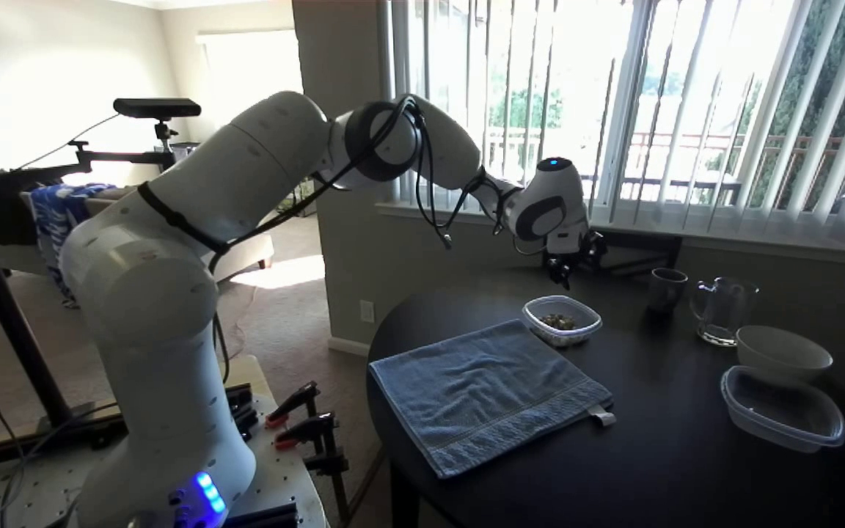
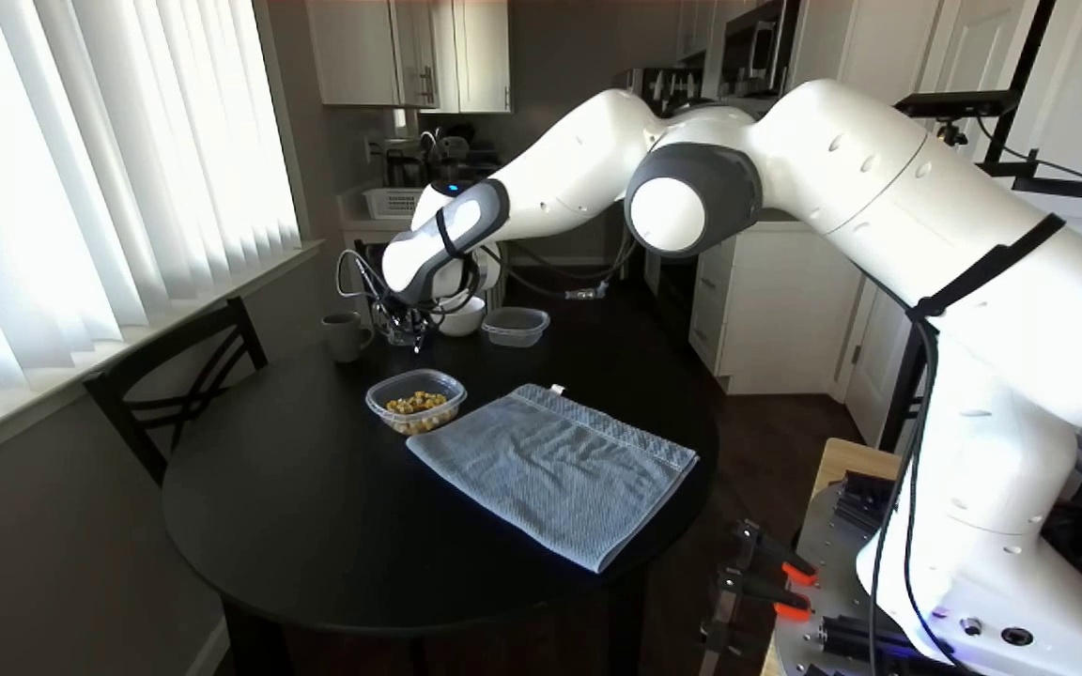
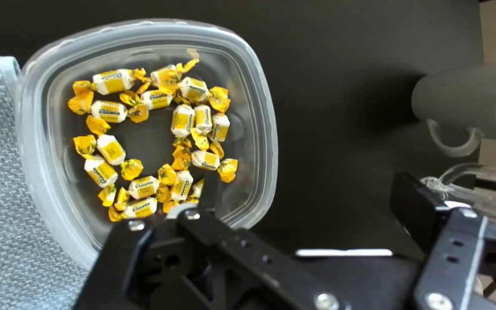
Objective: Pour out the sweets from the bowl
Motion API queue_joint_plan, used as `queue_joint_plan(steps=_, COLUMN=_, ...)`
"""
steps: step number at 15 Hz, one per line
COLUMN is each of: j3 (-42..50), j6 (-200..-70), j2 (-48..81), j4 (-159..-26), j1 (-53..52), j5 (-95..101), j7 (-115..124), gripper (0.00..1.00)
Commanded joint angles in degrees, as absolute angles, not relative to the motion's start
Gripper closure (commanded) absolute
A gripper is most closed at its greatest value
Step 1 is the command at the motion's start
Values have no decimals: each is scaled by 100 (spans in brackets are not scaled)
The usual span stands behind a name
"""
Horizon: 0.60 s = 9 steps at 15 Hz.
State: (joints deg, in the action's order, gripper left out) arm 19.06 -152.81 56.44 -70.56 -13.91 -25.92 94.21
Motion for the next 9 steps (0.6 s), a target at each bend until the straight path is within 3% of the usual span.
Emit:
queue_joint_plan(steps=1, j3=2424, j6=-14784, j2=4987, j4=-7877, j1=-2039, j5=-1602, j7=10867, gripper=0)
queue_joint_plan(steps=3, j3=2600, j6=-14120, j2=4854, j4=-7927, j1=-2302, j5=-829, j7=11509, gripper=0)
queue_joint_plan(steps=4, j3=2036, j6=-14536, j2=5148, j4=-7464, j1=-1772, j5=-871, j7=11194, gripper=0)
queue_joint_plan(steps=9, j3=2147, j6=-14186, j2=4947, j4=-7672, j1=-1950, j5=-473, j7=11603, gripper=0)
